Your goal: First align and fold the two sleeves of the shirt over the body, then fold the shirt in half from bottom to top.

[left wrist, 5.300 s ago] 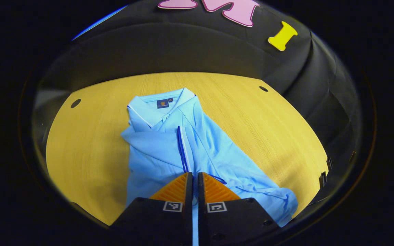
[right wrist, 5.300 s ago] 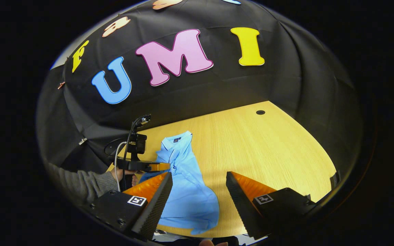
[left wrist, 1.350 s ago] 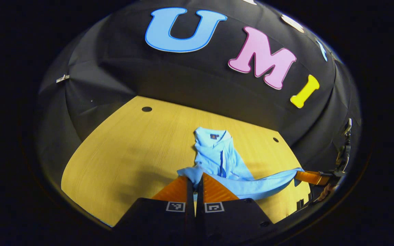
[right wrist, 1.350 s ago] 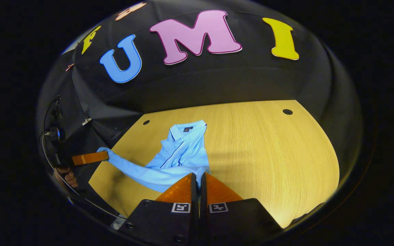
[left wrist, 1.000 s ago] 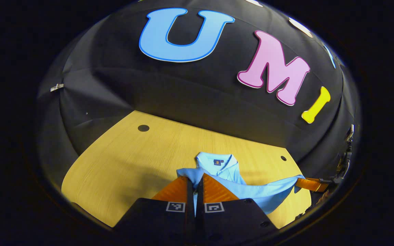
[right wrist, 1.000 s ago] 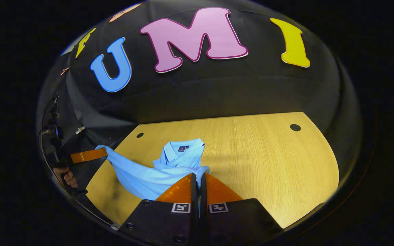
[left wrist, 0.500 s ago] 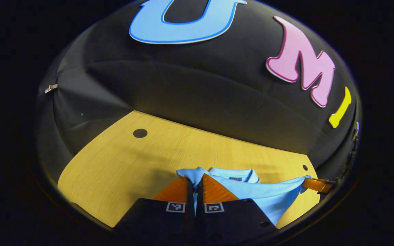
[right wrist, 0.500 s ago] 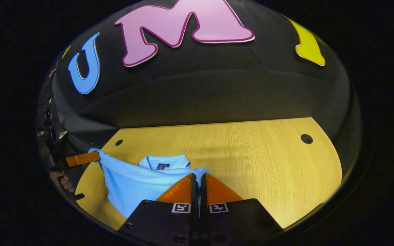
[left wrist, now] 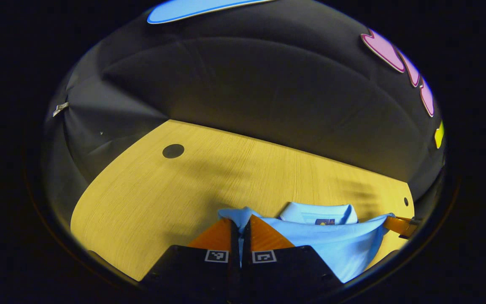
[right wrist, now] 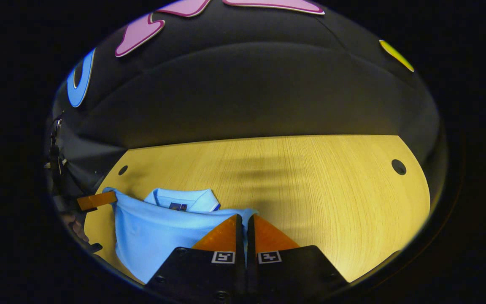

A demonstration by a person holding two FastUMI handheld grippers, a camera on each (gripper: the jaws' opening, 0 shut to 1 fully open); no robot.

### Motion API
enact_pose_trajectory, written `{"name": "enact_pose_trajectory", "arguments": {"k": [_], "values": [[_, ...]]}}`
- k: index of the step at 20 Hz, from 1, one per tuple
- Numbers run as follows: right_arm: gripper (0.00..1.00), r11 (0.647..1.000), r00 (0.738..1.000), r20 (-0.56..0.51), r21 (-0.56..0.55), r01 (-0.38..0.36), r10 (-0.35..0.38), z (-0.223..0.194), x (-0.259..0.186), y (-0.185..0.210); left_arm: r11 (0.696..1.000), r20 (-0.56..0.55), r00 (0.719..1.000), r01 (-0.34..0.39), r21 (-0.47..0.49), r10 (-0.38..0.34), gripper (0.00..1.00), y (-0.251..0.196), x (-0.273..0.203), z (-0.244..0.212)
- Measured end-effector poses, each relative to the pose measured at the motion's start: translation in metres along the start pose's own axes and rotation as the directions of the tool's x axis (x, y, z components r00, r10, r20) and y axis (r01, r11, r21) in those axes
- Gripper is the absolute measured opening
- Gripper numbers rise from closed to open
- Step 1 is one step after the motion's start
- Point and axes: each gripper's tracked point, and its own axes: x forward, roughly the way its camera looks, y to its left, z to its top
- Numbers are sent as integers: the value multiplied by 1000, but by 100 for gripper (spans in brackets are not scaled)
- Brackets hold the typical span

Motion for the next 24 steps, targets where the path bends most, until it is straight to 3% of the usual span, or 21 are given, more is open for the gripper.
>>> {"name": "enact_pose_trajectory", "arguments": {"k": [5,14,19,22,23,24], "values": [[5,998,999,-25,51,26,-25,-4,8,-6,1000,-33,999,-20,13,21,6,7,15,-10],[5,997,994,-82,7,77,-76,-26,19,-13,999,-81,996,-21,36,24,6,7,25,-24],[11,996,992,-88,-12,86,-87,-30,19,-12,999,-116,993,0,48,5,7,7,27,-33],[17,996,992,-89,-9,85,-86,-30,19,-14,999,-109,994,-3,49,8,17,8,26,-31],[12,996,992,-89,-8,86,-86,-30,19,-15,999,-107,994,-9,52,15,13,10,27,-31],[15,996,993,-85,-8,86,-87,-28,18,-16,998,-105,994,-18,57,24,27,11,27,-31]]}}
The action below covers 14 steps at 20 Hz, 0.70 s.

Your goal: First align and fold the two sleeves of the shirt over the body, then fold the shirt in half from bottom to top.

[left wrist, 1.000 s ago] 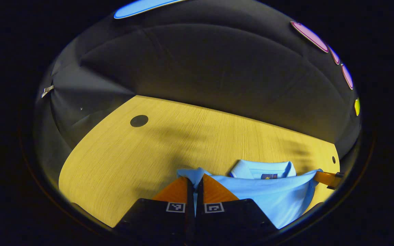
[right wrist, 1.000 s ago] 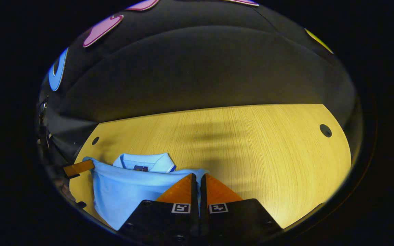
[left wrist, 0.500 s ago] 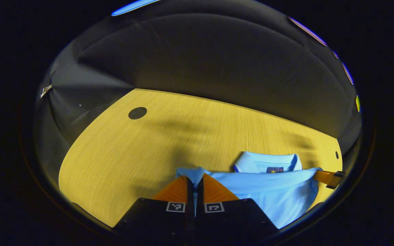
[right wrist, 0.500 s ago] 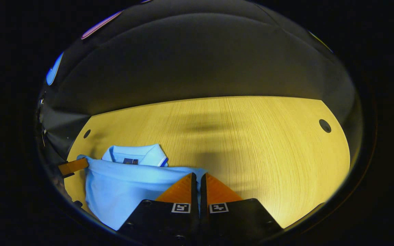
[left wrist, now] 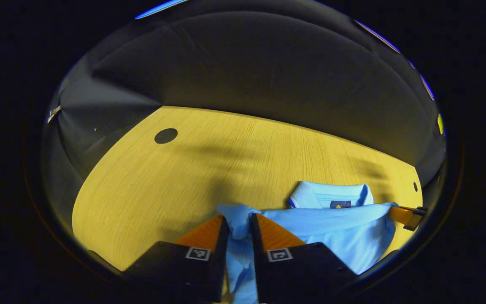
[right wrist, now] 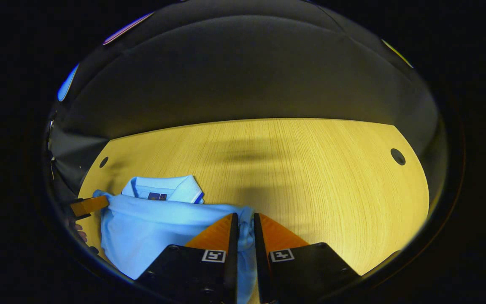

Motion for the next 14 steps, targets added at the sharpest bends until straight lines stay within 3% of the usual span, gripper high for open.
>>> {"name": "enact_pose_trajectory", "arguments": {"k": [2,4,5,6,8,9,10,11,14], "values": [[30,1000,1000,8,1,4,-4,4,-4,-3,1000,3,1000,-20,17,20,50,5,-1,1],[33,1000,1000,11,3,10,-10,5,-6,-7,999,16,999,-40,32,39,67,9,-3,4],[44,1000,1000,15,2,16,-16,6,-7,-8,998,24,999,-48,38,47,67,11,-5,6],[52,1000,1000,18,2,20,-20,8,-8,-10,998,33,998,-55,42,53,75,12,-7,9],[65,1000,999,33,-1,21,-21,13,-15,-11,997,59,996,-65,50,62,82,15,-13,15],[68,1000,999,47,-2,19,-19,17,-19,-12,996,76,995,-66,59,61,82,16,-18,19],[64,1000,998,65,-1,16,-16,22,-26,-12,995,91,994,-65,72,58,82,16,-23,22],[75,1000,996,85,-2,12,-11,28,-34,-13,994,107,993,-60,88,50,82,15,-30,25],[82,1000,987,160,-6,-5,6,45,-66,-12,988,179,984,-32,150,5,82,6,-63,38]]}}
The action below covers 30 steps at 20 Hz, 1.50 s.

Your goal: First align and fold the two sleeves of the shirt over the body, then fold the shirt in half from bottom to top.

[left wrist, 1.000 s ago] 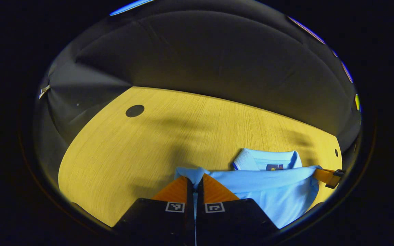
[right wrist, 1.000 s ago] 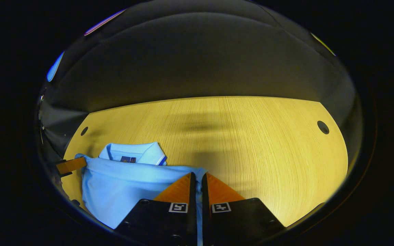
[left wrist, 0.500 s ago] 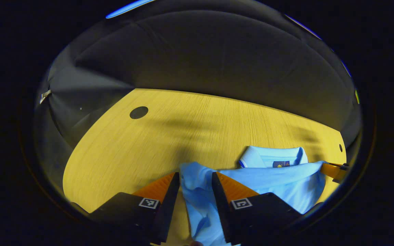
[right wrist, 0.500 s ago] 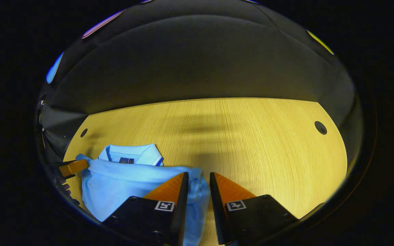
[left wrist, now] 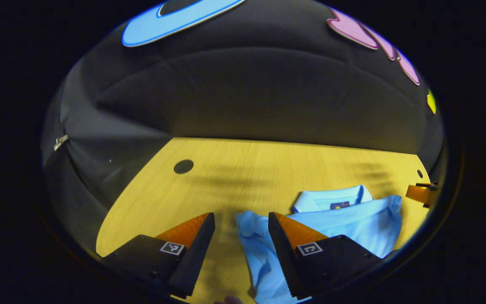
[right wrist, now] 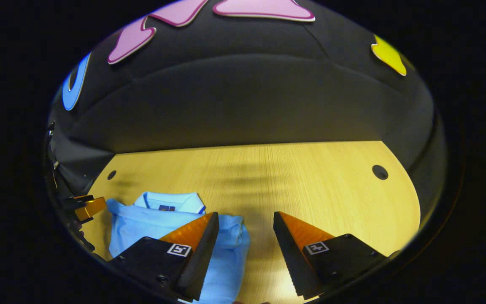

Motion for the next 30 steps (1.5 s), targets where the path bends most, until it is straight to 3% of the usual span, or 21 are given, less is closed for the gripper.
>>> {"name": "enact_pose_trajectory", "arguments": {"k": [4,11,14,18,22,30], "values": [[90,1000,991,129,15,-27,25,31,-65,5,997,130,990,57,55,-63,82,-21,-68,28],[90,996,954,285,-10,-93,92,53,-215,32,988,313,938,155,1,-147,82,-58,-228,43],[90,989,934,326,-33,-143,146,50,-280,48,975,341,920,217,-38,-192,82,-68,-296,32],[90,981,910,369,-56,-184,192,43,-344,62,981,396,900,196,10,-183,82,-62,-370,17],[90,975,900,375,-73,-209,221,18,-378,71,976,395,899,216,-19,-191,82,-63,-415,-9],[90,976,906,363,-62,-209,217,-14,-407,69,979,395,902,201,-27,-175,82,-59,-439,-31]]}}
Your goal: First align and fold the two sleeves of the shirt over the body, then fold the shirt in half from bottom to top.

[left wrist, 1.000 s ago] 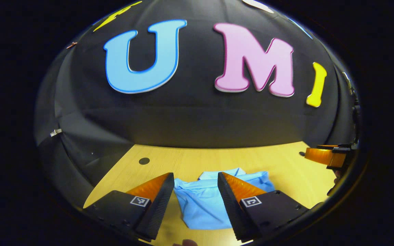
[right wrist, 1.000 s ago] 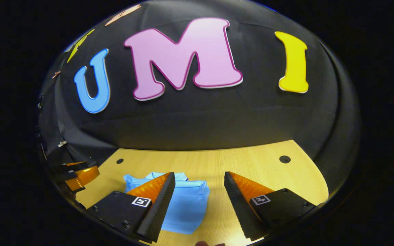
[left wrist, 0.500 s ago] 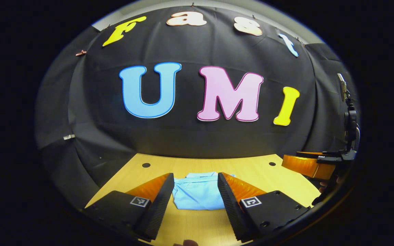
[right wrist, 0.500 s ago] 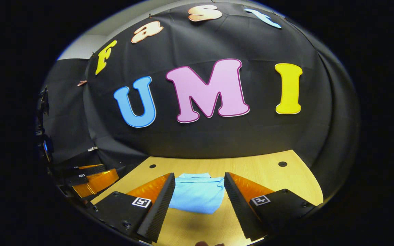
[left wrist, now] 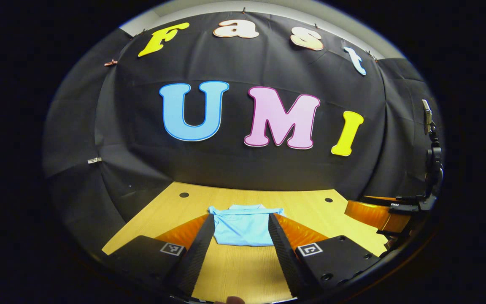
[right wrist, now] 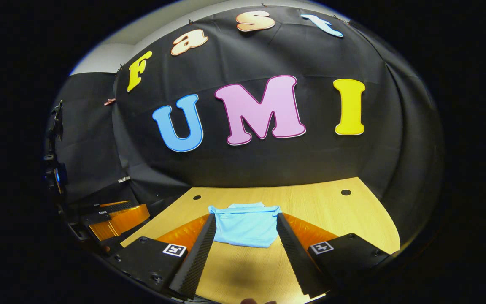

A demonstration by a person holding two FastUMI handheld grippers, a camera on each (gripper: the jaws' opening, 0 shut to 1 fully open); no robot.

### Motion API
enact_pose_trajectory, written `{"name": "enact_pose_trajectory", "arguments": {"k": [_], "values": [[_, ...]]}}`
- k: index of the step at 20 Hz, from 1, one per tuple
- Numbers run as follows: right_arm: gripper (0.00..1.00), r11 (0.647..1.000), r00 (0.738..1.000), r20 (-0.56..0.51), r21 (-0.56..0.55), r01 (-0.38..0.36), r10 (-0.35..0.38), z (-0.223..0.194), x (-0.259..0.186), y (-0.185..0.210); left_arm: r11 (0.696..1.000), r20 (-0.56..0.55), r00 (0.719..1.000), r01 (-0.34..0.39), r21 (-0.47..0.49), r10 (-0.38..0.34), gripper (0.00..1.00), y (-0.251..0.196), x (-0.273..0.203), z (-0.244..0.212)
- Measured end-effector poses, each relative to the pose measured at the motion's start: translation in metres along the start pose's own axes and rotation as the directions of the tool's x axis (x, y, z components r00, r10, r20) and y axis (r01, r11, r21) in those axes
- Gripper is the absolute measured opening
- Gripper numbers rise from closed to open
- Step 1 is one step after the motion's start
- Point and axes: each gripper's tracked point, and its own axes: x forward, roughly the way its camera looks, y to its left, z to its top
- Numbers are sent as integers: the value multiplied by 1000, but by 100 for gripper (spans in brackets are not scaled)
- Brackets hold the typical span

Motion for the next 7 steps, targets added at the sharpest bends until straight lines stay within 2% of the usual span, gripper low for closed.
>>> {"name": "enact_pose_trajectory", "arguments": {"k": [7], "values": [[90,1000,1000,-12,29,2,-2,-10,-1,2,1000,-15,1000,-9,13,10,82,2,-2,-5]]}}
